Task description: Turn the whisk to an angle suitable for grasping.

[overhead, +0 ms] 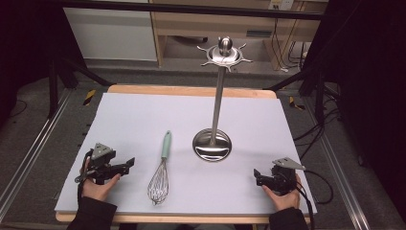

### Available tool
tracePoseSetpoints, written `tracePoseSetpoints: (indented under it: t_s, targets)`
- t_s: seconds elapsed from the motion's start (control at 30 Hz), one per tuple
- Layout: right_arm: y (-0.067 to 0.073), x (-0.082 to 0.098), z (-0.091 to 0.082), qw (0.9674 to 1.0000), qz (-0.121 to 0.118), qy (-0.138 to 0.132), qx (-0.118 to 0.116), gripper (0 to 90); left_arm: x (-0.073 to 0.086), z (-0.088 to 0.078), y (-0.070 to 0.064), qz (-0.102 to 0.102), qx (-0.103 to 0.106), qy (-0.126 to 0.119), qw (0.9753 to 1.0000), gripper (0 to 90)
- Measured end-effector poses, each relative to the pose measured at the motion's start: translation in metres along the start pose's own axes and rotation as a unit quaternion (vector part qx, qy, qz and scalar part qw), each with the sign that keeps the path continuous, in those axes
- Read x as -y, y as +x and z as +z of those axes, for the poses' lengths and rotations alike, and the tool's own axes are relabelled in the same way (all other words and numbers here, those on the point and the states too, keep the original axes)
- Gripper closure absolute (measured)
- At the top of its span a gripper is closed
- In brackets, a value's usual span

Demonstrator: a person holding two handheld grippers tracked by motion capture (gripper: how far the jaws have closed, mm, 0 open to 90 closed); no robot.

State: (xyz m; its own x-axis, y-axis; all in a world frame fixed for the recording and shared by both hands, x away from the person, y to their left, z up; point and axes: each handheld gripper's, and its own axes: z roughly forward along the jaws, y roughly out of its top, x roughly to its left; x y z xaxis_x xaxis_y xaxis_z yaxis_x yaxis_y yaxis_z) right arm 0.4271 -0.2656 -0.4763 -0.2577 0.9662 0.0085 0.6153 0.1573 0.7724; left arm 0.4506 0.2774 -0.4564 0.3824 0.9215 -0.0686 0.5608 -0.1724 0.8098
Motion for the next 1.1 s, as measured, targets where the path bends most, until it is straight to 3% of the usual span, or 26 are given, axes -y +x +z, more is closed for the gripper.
tracePoseSetpoints:
  t_s: [0.17,0.27,0.53,1.1]
  targets:
    - [0.001,0.002,-0.001,1.0000,0.003,0.001,-0.007,12.8,-0.002,-0.003,-0.004,-0.004,0.002,-0.003,1.0000,19.7]
    - [0.001,0.003,-0.001,0.9999,0.002,0.010,-0.003,18.7,-0.004,-0.004,-0.007,-0.005,0.009,-0.005,0.9999,20.0]
    - [0.003,0.003,-0.004,1.0000,-0.005,0.004,-0.007,21.5,-0.010,-0.008,-0.018,0.010,0.015,-0.007,0.9998,20.2]
    - [0.005,0.003,-0.007,0.9999,-0.006,-0.014,-0.008,25.1,-0.027,-0.010,-0.037,0.022,0.029,-0.013,0.9992,20.9]
